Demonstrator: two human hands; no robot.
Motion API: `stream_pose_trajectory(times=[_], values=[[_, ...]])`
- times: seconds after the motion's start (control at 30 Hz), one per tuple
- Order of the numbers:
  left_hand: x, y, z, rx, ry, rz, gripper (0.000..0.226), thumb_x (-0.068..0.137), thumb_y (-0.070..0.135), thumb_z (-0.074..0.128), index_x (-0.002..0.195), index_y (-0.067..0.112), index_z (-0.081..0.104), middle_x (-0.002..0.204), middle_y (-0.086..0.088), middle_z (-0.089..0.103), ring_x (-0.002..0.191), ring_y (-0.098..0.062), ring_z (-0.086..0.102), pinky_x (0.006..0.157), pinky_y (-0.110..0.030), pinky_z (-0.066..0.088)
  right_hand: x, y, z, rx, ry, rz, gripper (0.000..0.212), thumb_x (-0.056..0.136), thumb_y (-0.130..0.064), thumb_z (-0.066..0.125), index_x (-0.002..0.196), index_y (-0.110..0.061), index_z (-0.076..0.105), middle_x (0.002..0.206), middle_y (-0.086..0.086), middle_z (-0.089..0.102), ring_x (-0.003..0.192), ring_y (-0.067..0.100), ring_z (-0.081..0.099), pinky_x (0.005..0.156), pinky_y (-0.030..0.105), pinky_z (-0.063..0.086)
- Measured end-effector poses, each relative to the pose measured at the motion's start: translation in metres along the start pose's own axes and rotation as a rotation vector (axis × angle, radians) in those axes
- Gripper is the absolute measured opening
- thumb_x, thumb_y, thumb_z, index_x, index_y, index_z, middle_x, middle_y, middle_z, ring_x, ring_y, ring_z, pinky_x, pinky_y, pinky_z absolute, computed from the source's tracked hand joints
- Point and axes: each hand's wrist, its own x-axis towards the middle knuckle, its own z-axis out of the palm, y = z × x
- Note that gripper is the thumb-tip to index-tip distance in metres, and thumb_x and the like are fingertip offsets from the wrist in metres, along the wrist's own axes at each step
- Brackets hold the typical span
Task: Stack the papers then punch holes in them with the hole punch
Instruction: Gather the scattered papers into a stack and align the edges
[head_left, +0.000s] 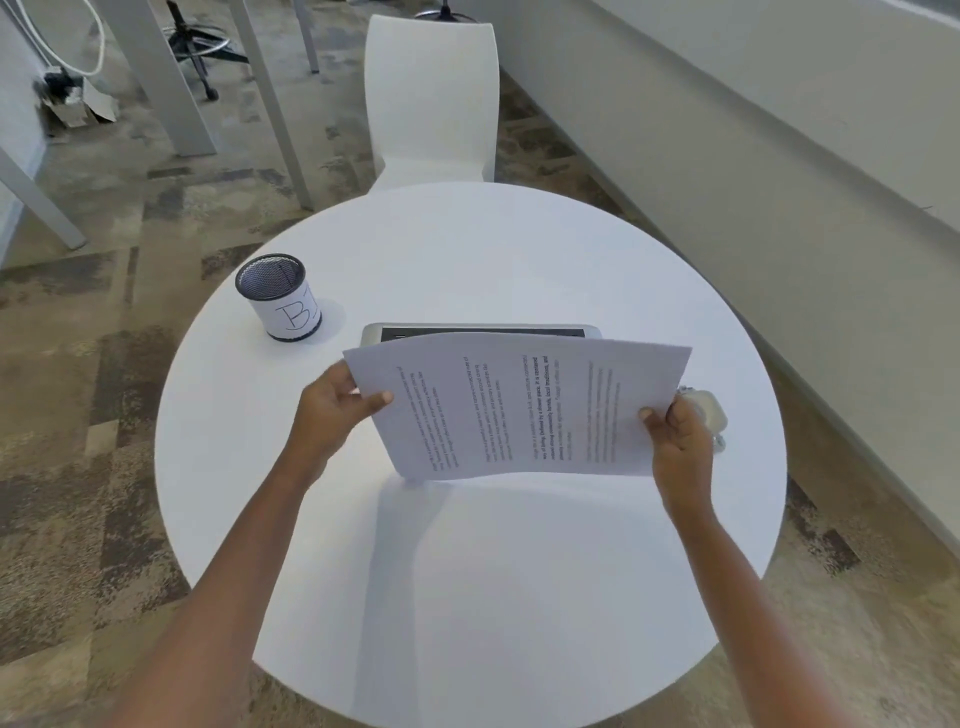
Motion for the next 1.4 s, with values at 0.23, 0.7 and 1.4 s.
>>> stream_pose_trajectory(times=[0.23, 0.7, 1.4], values=[[0.002, 0.029, 0.011, 0.745, 0.084, 0.498, 0.104, 0.070, 0.026, 0.078, 0.148, 0.010, 0.011, 0.152, -0.002, 0.025, 0.139, -0.017, 0.026, 0.112, -0.037, 0.019, 0.020, -0.069, -0.013, -0.252, -0.003, -0.340, 0.017, 0.087, 0.004, 0.042, 0.086, -0.004, 0.057, 0.081, 0.003, 0.056, 0.065, 0.010, 0.043, 0.063, -0.002, 0.034], [-0.006, 0.036, 0.051, 0.075, -0.116, 0.171, 0.017, 0.085, 0.009, 0.063, 0.074, 0.021, 0.066, 0.070, 0.011, 0.069, 0.065, -0.004, 0.063, 0.065, -0.021, 0.050, 0.010, -0.090, -0.001, -0.157, 0.246, -0.244, 0.067, 0.084, -0.019, 0.065, 0.140, -0.008, 0.030, 0.143, 0.015, 0.033, 0.131, 0.014, 0.029, 0.112, 0.033, 0.026], [-0.013, -0.007, 0.049, -0.111, -0.079, 0.016, 0.023, 0.084, 0.000, 0.061, 0.089, 0.022, 0.065, 0.083, 0.017, 0.072, 0.071, 0.009, 0.067, 0.062, -0.006, 0.052, -0.021, -0.029, 0.031, 0.008, -0.182, 0.013, 0.022, 0.089, -0.002, 0.053, 0.095, -0.021, 0.061, 0.092, -0.015, 0.066, 0.079, -0.015, 0.061, 0.068, -0.002, 0.043]])
